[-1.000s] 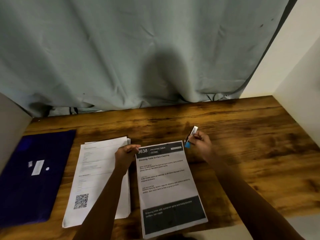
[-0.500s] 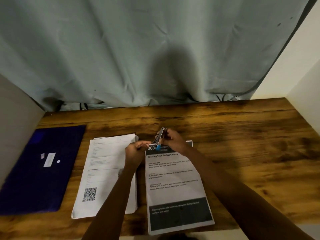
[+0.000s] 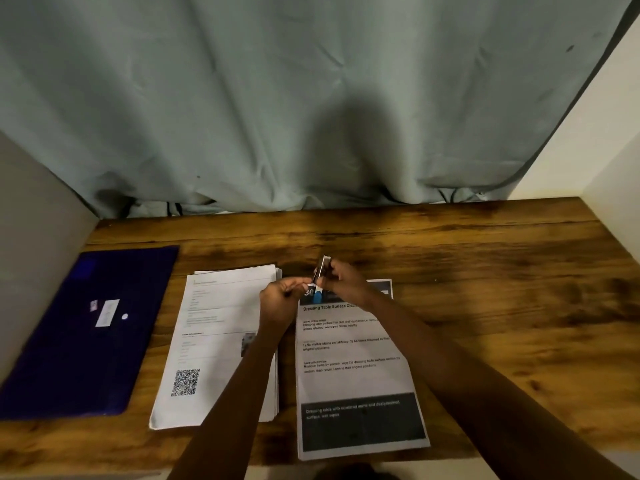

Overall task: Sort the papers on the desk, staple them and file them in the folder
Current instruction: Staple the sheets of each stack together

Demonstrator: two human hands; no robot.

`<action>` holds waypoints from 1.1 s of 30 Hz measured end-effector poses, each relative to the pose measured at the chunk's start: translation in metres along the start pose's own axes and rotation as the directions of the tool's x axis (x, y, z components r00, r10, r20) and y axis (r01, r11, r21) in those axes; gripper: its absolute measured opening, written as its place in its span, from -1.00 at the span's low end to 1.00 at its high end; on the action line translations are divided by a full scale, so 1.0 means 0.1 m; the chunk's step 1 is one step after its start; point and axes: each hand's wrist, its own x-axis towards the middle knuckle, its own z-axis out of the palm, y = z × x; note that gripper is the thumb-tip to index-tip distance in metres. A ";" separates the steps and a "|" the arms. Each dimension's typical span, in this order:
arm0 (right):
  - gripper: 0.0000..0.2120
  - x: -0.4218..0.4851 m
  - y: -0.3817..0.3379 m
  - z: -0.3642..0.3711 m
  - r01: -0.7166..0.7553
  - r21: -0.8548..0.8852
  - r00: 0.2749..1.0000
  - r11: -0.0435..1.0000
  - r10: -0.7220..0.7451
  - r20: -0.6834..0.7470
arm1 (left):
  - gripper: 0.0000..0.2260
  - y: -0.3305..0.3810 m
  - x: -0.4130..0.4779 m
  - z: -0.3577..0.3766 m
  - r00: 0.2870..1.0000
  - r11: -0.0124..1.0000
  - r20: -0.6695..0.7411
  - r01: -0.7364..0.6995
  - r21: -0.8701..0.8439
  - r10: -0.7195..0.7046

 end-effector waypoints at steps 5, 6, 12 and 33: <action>-0.69 -0.02 0.03 0.00 -0.016 0.041 0.999 0.999 0.017 -0.031 | -0.76 -0.04 -0.05 -0.01 0.990 0.994 0.105 0.097 -0.044 -0.092; -0.69 -0.02 0.03 0.00 -0.020 0.053 0.999 0.998 0.021 -0.027 | -0.75 -0.06 -0.07 -0.01 0.985 0.994 0.143 0.106 -0.032 -0.101; -0.74 -0.02 0.06 0.06 -0.003 0.044 0.999 0.999 0.004 -0.044 | -0.82 -0.03 -0.17 0.07 0.990 0.995 0.107 0.095 -0.001 -0.094; -0.70 -0.15 0.11 -0.41 0.128 -0.205 0.925 0.970 -0.191 -0.328 | -0.93 -0.21 -0.17 0.08 0.971 0.969 0.056 0.235 -0.076 -0.231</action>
